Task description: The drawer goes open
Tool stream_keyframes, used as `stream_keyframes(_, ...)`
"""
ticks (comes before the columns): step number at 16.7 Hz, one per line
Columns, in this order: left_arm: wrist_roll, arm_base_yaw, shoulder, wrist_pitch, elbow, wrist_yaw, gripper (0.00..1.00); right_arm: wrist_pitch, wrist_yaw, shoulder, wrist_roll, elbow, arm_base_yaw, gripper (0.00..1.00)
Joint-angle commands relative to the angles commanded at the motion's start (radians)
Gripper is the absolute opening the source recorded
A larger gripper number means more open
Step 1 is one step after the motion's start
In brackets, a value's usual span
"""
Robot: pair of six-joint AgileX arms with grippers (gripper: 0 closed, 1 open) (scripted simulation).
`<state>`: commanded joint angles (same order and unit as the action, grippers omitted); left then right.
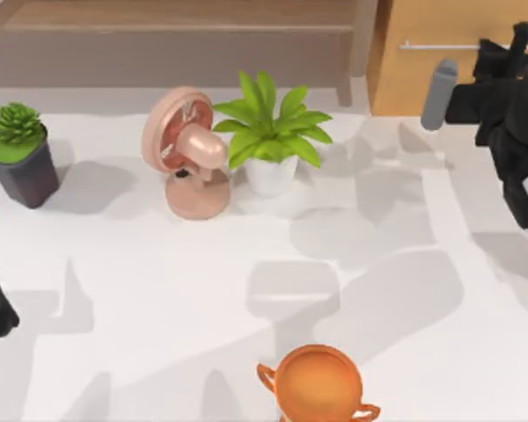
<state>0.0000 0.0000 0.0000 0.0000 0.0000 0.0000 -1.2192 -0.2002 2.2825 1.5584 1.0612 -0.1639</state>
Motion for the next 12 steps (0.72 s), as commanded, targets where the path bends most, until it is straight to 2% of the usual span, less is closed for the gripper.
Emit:
stream_keyframes(5,0.0,0.0,0.0,0.0,0.0,0.0,1.0,-0.007,-0.004,-0.007,-0.003,-0.017,-0.004,0.0)
stream_keyframes(12,0.0,0.0,0.0,0.0,0.0,0.0,1.0,-0.138,-0.033,-0.11,-0.01,-0.257,-0.032,0.0)
